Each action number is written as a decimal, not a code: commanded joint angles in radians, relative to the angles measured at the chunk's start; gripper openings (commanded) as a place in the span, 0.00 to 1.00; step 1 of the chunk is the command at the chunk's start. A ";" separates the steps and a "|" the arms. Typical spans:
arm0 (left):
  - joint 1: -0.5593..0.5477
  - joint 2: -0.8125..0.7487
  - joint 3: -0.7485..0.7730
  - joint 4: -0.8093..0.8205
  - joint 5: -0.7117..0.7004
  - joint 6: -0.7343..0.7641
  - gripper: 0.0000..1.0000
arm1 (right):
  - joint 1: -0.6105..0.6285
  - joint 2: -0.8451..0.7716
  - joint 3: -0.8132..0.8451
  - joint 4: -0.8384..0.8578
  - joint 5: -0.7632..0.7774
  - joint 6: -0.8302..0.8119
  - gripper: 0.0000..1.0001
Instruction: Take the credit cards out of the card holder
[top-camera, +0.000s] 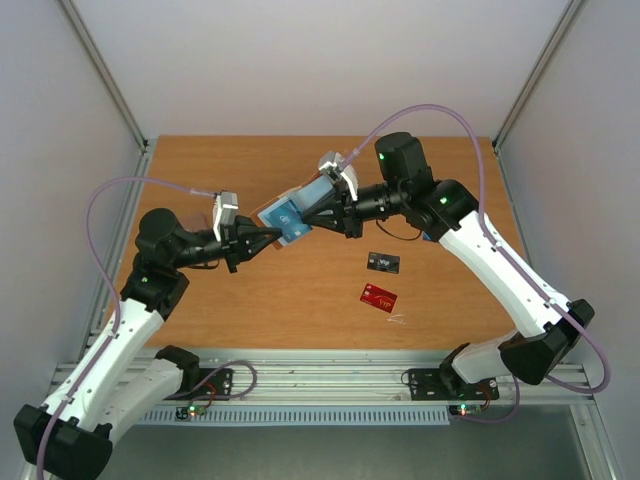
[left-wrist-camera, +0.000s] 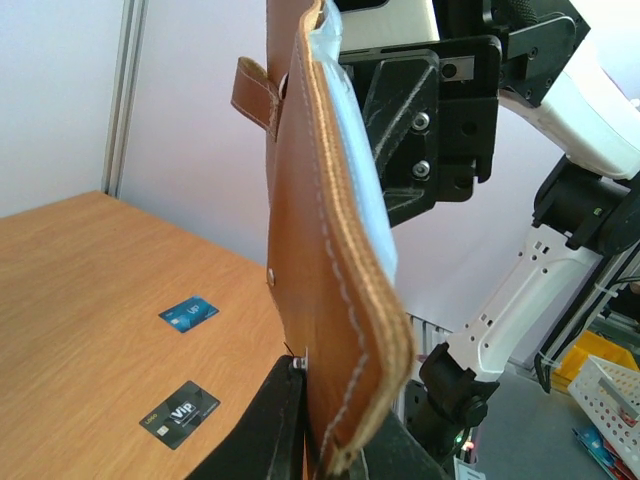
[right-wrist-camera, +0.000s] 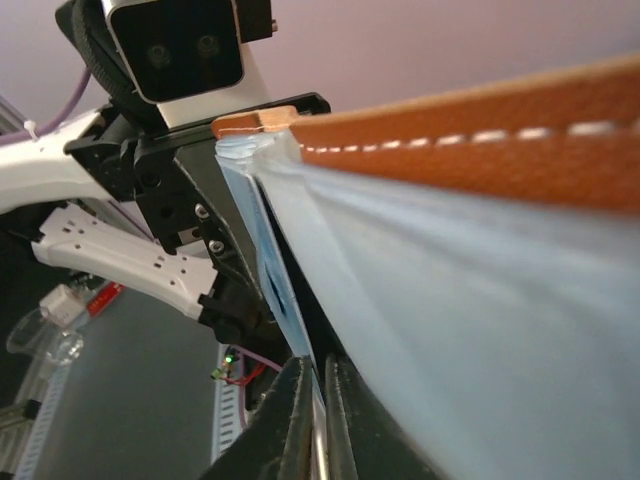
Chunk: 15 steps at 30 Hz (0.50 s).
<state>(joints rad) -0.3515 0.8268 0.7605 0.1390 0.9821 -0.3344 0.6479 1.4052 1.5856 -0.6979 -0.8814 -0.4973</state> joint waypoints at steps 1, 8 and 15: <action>-0.012 0.002 0.002 0.130 0.053 0.000 0.00 | 0.051 0.031 0.002 0.026 -0.025 -0.013 0.02; -0.011 -0.002 -0.006 0.131 0.045 -0.005 0.00 | 0.057 0.036 -0.004 0.041 -0.064 0.002 0.06; -0.012 -0.004 -0.009 0.120 0.031 -0.005 0.00 | 0.108 0.041 0.010 0.063 -0.054 -0.010 0.01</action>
<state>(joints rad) -0.3370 0.8238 0.7494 0.1390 0.9829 -0.3447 0.6731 1.4170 1.5993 -0.6956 -0.8654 -0.5034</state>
